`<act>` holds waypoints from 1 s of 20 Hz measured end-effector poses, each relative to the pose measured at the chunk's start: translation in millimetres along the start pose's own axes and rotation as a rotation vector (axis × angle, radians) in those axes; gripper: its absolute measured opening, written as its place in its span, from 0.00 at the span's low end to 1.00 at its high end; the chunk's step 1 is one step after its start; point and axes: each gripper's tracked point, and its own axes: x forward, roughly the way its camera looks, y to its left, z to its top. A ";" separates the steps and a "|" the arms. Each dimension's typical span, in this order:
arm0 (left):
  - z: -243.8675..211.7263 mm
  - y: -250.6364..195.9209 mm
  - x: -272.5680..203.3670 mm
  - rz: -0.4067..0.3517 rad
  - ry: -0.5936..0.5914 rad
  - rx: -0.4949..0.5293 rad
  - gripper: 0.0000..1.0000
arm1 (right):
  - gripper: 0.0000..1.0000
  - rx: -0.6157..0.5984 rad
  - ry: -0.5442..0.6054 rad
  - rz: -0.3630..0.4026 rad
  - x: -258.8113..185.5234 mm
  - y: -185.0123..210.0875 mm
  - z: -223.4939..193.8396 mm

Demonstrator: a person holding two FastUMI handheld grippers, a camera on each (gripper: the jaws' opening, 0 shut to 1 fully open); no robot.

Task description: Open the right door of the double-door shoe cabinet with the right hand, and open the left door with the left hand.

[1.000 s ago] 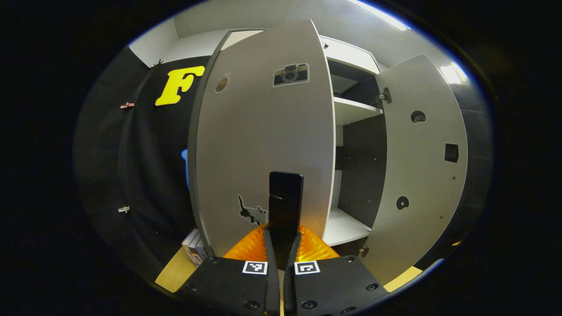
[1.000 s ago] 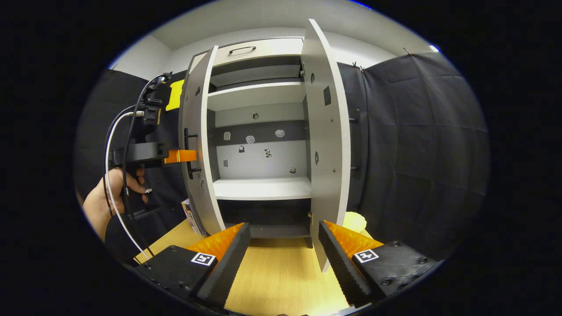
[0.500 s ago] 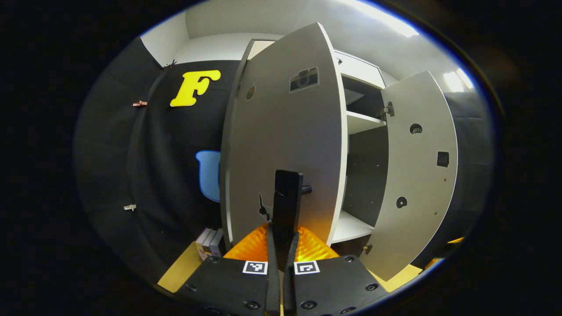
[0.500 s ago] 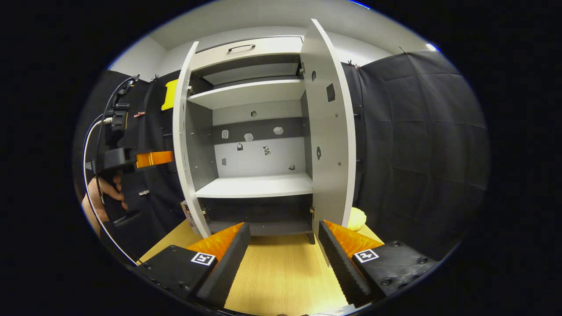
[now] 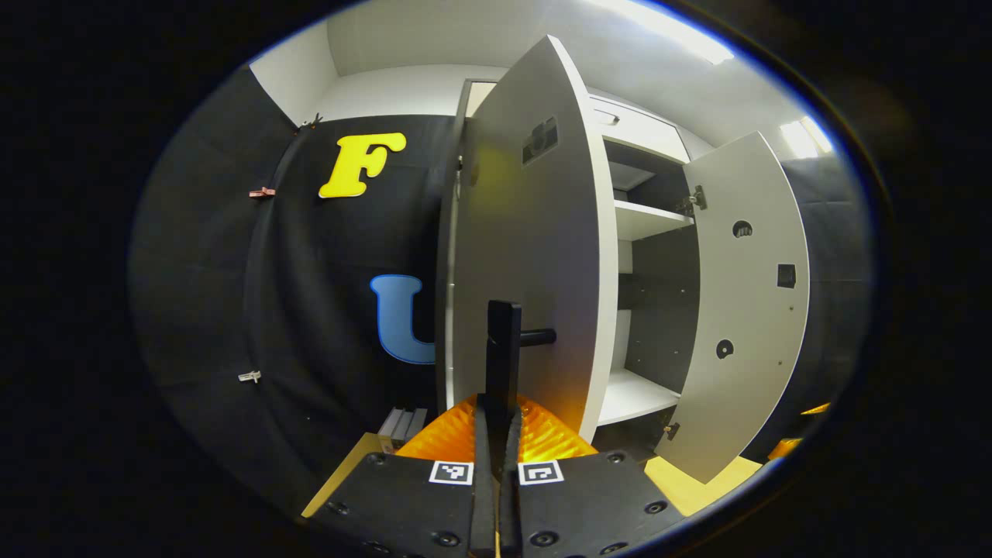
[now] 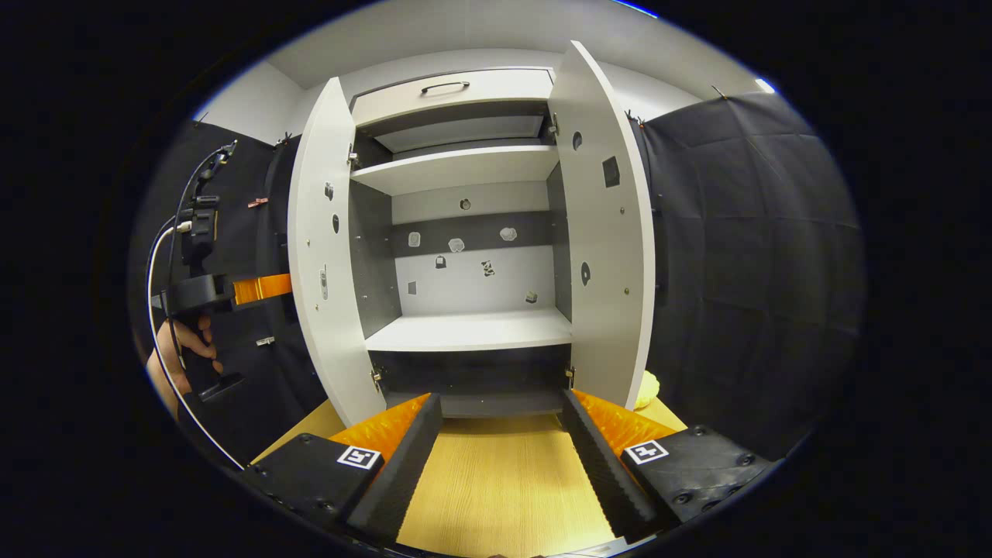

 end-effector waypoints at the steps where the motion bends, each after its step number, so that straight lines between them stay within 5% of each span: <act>1: 0.4 8.8 -3.6 0.010 -0.002 0.003 0.06 | 0.98 -0.002 0.003 0.002 -0.7 2.7 -1.8; 5: 1.2 58.1 -4.4 0.120 0.002 0.042 0.05 | 0.98 0.013 0.010 0.009 -0.4 7.0 3.4; 8: 0.7 64.4 -3.2 0.058 0.017 0.018 0.05 | 0.98 -0.022 -0.017 -0.015 1.2 1.2 17.6; 13: 5.9 62.7 -22.9 0.061 0.015 -0.013 0.05 | 0.98 -0.054 -0.031 -0.023 -4.1 -4.6 32.6; 20: 37.3 39.4 -94.7 0.159 -0.017 0.012 0.05 | 0.98 -0.037 -0.072 -0.014 -28.4 -38.6 48.7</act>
